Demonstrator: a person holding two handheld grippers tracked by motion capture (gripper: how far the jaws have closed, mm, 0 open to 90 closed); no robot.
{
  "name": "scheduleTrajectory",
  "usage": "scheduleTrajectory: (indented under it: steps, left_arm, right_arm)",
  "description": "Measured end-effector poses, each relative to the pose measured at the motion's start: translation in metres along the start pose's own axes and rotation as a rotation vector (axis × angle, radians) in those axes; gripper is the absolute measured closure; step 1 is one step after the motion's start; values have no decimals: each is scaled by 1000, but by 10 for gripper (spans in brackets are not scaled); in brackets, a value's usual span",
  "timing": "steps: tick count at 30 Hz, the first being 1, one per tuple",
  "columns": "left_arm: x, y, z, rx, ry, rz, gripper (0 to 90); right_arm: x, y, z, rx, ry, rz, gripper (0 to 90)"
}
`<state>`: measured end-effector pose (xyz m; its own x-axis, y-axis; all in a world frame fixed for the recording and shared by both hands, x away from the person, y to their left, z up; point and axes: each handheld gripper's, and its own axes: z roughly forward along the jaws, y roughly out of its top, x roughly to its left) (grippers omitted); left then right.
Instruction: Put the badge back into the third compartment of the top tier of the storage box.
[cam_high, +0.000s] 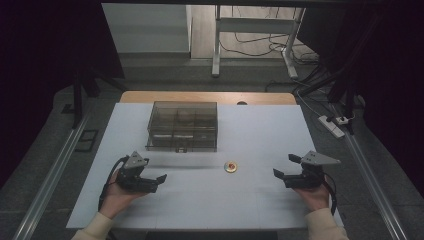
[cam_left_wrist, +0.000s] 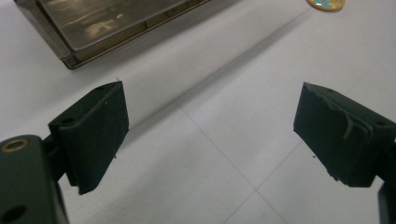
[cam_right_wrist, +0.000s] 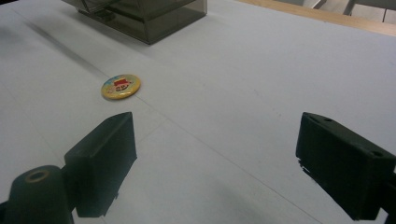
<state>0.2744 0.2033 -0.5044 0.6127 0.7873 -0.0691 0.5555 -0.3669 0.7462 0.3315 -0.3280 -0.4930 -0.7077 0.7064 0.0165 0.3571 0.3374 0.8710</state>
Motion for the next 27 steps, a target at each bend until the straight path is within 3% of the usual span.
scheduleTrajectory:
  steps: [8, 15, 20, 27]
  left_arm:
    - [6, -5, 0, -8, 1, -19, 108]
    - [9, -10, -2, -3, -2, -33, 108]
    - [12, -13, -2, 4, 1, -61, 108]
    - [11, -10, 1, 10, 7, -54, 108]
  right_arm:
    - [1, 7, 5, 21, 20, -16, 126]
    - [10, 18, 15, 33, 49, -47, 140]
    - [10, 23, 20, 31, 63, -47, 143]
    - [9, 27, 27, 38, 92, -31, 146]
